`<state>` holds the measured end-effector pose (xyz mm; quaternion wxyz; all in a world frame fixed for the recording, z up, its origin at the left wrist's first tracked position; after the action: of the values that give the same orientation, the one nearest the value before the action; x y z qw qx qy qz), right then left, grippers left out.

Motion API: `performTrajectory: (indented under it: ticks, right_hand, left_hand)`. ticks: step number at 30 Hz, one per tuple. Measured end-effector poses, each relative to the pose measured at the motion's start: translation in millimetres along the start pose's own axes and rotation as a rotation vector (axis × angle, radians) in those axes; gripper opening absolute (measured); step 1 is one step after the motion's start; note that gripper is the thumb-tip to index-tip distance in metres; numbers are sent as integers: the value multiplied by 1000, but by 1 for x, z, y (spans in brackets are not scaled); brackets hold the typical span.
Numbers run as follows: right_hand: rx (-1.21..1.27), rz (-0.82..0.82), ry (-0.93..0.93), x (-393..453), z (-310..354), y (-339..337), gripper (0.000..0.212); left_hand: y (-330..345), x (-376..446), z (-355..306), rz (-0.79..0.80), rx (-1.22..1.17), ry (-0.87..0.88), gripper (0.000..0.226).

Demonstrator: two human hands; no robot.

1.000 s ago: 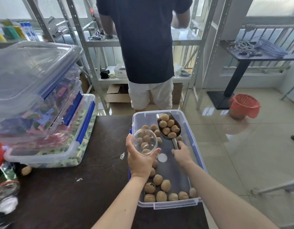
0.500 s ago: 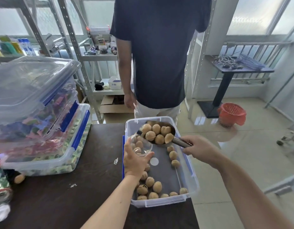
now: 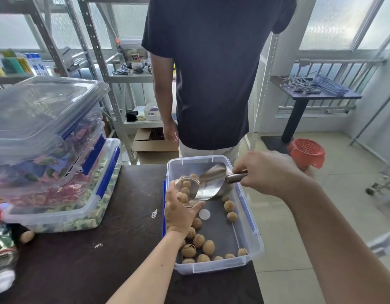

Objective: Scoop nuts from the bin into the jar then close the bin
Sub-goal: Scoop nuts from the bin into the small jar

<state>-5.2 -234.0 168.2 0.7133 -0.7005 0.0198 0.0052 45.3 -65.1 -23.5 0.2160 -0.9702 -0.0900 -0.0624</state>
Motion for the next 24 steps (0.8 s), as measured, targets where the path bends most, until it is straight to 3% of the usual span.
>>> performTrajectory:
  ticks: [6,10,13,15,21,24]
  right_hand:
    - [-4,-18,106,-9,-25,-2,26]
    - [-120,257,30,-13,-23,47,22]
    - [-43,536,-35,-19,-9,90,24]
    - [34,631,-61,-20,1,114,25]
    - [52,518,-59,-24,35,150,19]
    - [88,475,16,-24,43,156,30]
  left_hand:
    - [-15,6,3,-112,-124,-41,101]
    - [-18,12,-4,-127,-132,-4,100]
    - [-18,11,-3,-129,-123,1,100]
    - [-17,9,-2,-128,-122,-4,100]
    - [-19,9,-2,-169,-170,-2,99]
    - [-26,15,-12,-220,-219,26,98]
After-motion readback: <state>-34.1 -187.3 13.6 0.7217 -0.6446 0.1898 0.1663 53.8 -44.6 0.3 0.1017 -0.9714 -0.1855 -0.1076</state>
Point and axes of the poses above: each hand's wrist, its own x-axis towards the middle knuckle, its own y-axis out of the palm, z = x × y, the point moved 7 cm from there along x, towards the middle knuckle
